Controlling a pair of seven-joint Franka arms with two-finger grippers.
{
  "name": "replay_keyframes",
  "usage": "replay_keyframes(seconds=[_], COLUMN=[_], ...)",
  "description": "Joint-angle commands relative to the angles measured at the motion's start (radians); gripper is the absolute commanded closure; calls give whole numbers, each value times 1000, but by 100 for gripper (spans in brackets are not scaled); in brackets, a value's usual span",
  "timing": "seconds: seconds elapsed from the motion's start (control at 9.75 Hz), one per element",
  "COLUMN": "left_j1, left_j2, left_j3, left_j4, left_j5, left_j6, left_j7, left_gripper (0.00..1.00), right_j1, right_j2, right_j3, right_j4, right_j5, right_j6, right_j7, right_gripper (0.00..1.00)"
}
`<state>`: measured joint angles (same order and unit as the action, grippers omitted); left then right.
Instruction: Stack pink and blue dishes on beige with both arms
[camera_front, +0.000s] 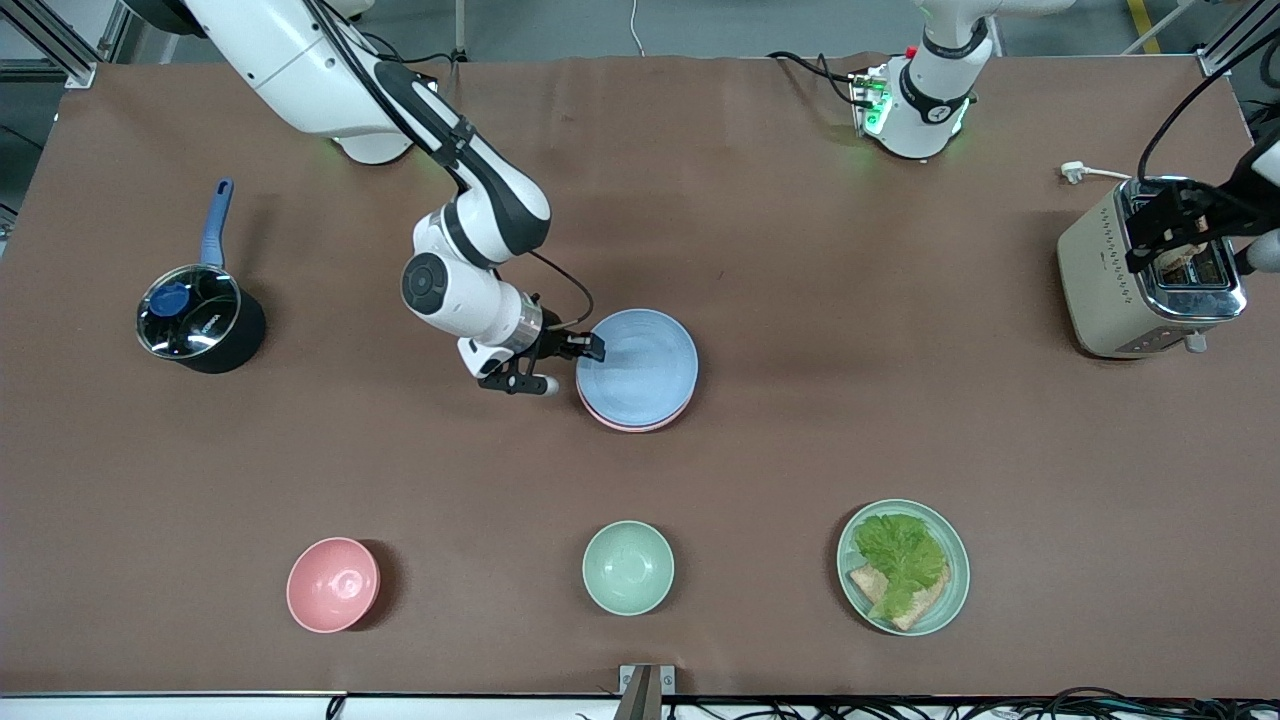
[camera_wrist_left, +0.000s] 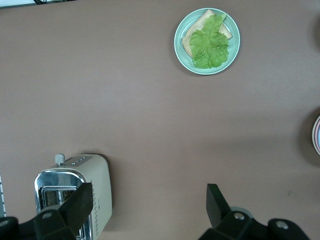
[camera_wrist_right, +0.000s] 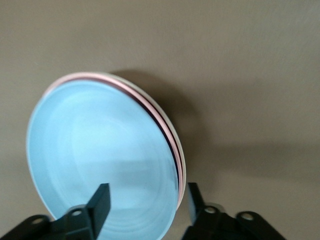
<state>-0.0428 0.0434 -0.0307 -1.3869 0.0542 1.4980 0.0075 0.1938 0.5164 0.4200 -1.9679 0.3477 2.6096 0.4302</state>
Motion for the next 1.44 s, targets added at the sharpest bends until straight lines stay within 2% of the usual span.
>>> replay_keyframes(seconds=[0.0, 0.1, 0.21, 0.31, 0.51, 0.72, 0.92, 1.13, 1.33], left_j1=[27, 30, 29, 23, 9, 9, 11, 8, 1], left_j2=[-25, -40, -45, -48, -43, -51, -66, -68, -68], left_j3=[9, 9, 15, 15, 17, 18, 21, 52, 54], left_j4=[-44, -66, -79, -80, -73, -70, -76, -76, -76], left_j5=[-71, -71, -71, -67, -54, -54, -56, -66, -57], left_j6=[-24, -19, -16, -18, -25, -25, -21, -19, -16], left_j7=[-3, 8, 14, 12, -6, -30, -47, -44, -43], left_gripper=[0, 0, 0, 0, 0, 0, 0, 0, 0], right_j1=[-106, -140, -228, -270, -264, -263, -260, -263, -275], right_j2=[-157, -245, -345, -413, -513, -527, -524, -527, -524], right_j3=[3, 0, 2, -4, -168, -344, -449, -472, -472], right_j4=[-17, -16, -8, 6, 47, 174, 335, 430, 519], right_j5=[-214, -278, -303, -320, -326, -326, -326, -326, -317], right_j6=[-168, -272, -380, -426, -495, -650, -849, -960, -1098], right_j7=[19, 30, 27, 22, -55, -323, -438, -401, -377], right_gripper=[0, 0, 0, 0, 0, 0, 0, 0, 0])
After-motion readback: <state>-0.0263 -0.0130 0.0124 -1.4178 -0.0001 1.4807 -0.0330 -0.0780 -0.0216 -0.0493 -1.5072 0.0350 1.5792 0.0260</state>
